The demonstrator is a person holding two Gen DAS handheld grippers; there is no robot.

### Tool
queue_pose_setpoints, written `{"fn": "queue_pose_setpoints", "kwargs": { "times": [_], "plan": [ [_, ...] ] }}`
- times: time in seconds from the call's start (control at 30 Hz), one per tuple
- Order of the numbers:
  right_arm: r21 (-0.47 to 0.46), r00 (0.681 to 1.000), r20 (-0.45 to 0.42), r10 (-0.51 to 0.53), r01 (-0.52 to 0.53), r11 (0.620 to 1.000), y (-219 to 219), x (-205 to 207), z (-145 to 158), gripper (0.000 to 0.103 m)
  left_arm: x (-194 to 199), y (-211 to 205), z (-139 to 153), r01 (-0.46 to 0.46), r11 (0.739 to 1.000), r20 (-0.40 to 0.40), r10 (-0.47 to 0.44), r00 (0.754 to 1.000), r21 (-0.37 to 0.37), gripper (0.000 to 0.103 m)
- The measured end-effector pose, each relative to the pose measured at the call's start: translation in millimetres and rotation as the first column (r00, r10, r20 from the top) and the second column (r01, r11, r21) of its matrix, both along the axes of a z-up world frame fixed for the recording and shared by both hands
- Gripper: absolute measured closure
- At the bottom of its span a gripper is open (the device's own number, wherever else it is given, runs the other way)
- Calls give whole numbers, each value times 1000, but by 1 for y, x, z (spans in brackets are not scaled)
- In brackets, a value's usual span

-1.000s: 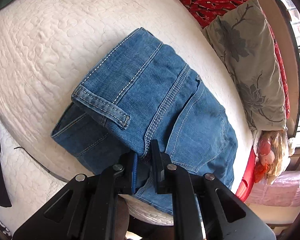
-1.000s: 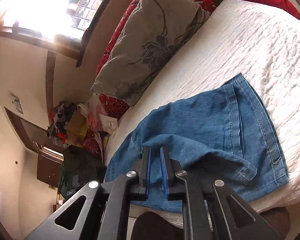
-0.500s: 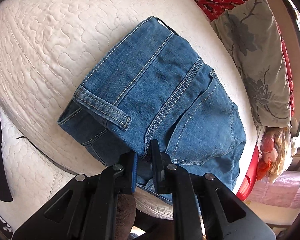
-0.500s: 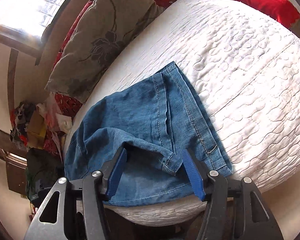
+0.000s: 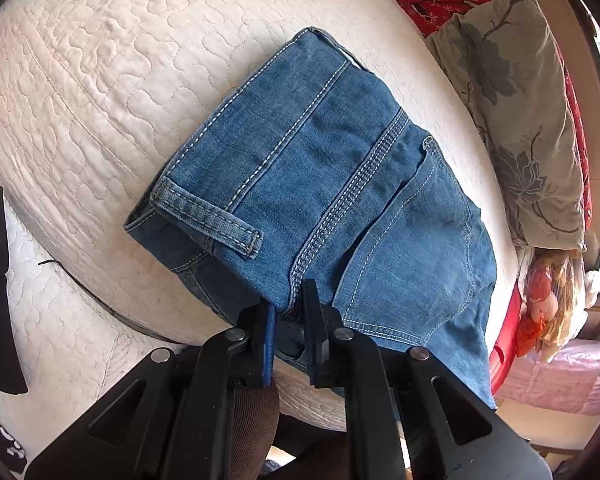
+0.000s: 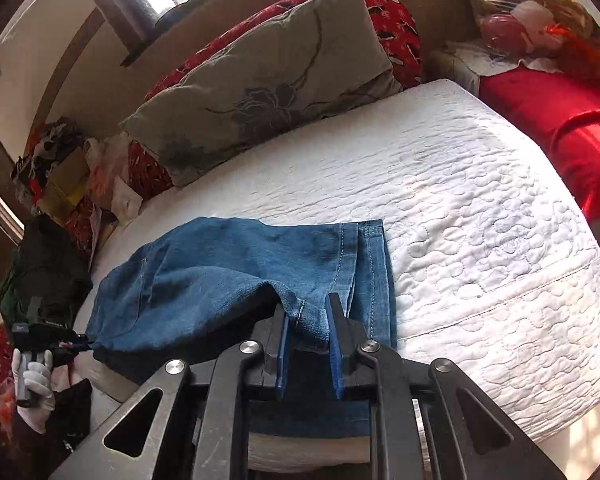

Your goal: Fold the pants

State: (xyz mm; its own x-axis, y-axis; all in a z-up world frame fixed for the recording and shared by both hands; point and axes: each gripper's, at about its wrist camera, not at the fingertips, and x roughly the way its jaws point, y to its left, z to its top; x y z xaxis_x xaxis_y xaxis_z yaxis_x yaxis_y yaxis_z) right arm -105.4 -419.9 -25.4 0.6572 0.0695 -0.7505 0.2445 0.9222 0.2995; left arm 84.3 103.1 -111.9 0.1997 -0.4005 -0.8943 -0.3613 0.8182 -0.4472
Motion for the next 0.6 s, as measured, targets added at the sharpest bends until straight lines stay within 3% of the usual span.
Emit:
{"fn": "queue_pose_setpoints", "kwargs": {
  "times": [0.03, 0.1, 0.17, 0.27, 0.3, 0.37, 0.4, 0.43, 0.6],
  "plan": [
    [-63, 998, -50, 23, -26, 998, 5, -6, -11, 79, -1, 0, -5, 5, 1000, -9, -5, 1000, 7, 93],
    [-116, 980, -199, 6, -29, 993, 6, -18, -46, 77, -2, 3, -17, 5, 1000, -46, -5, 999, 3, 93],
    [-80, 955, -289, -63, 41, 996, -5, -34, -72, 77, -3, 8, -26, -10, 1000, -74, 8, 997, -26, 93],
    [107, 949, -246, -197, 229, 968, -31, -64, -71, 76, -3, 9, -23, -1, 999, -63, -1, 998, -33, 93],
    [223, 953, -202, -227, 270, 937, -37, -73, -67, 75, -2, 8, -21, 7, 1000, -59, -9, 998, -24, 93],
    [456, 959, -131, -251, 283, 844, -42, -81, -63, 56, -1, 4, -18, 21, 1000, -52, -21, 998, 0, 93],
    [530, 958, -116, -263, 284, 799, -41, -81, -65, 50, -1, 3, -18, 22, 1000, -52, -22, 998, 8, 93],
    [577, 955, -118, -274, 290, 763, -38, -79, -68, 45, -2, 2, -19, 23, 1000, -53, -22, 998, 10, 93],
    [694, 920, -176, -351, 369, 619, -32, -52, -100, 45, -1, 5, -20, 13, 1000, -63, -14, 998, -17, 93]
  ]
}}
